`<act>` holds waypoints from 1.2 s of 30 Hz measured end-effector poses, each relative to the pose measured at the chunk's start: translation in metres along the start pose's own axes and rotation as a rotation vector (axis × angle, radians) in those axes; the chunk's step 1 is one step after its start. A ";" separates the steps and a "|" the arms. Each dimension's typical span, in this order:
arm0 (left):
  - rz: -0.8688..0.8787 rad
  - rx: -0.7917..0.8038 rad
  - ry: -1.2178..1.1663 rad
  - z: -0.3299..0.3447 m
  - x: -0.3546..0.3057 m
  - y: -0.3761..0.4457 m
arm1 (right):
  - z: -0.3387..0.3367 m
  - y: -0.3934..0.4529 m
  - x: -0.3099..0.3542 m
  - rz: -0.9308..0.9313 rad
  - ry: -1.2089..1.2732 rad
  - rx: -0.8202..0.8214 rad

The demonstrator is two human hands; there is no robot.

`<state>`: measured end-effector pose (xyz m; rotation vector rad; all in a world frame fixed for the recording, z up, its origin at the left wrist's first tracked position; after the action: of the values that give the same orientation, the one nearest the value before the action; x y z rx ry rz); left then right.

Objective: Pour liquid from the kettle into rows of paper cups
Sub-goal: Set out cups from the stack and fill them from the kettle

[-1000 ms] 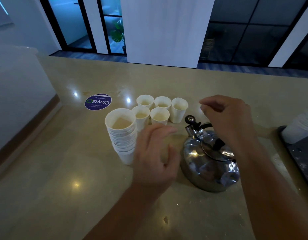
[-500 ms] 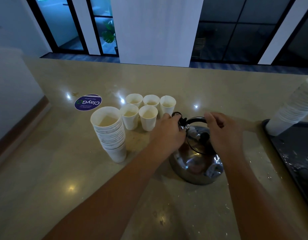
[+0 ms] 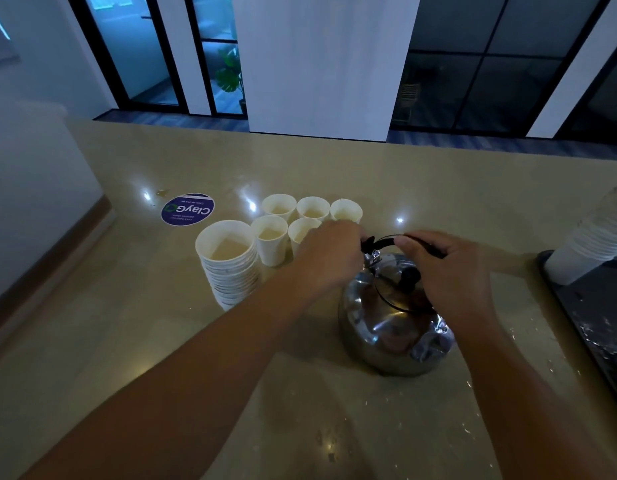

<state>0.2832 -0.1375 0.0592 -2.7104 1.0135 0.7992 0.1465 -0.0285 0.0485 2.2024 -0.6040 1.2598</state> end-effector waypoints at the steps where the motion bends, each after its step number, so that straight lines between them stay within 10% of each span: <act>1: 0.001 0.001 -0.008 -0.007 0.001 0.001 | 0.000 0.002 0.006 -0.015 -0.001 0.001; 36: -0.045 0.038 -0.041 -0.096 0.029 0.031 | 0.041 0.062 0.102 -0.202 -0.306 0.128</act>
<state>0.3233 -0.2066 0.1269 -2.6633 0.9454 0.8157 0.1825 -0.1137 0.1337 2.5152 -0.4091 0.8876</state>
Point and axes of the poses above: each hand's wrist, its own y-axis towards the middle knuckle, its own z-axis out of the palm, x = y × z, the point moved 2 cm from there along y, towards the middle knuckle, and after that the axes turned 5 degrees about -y, right-handed, at the moved point
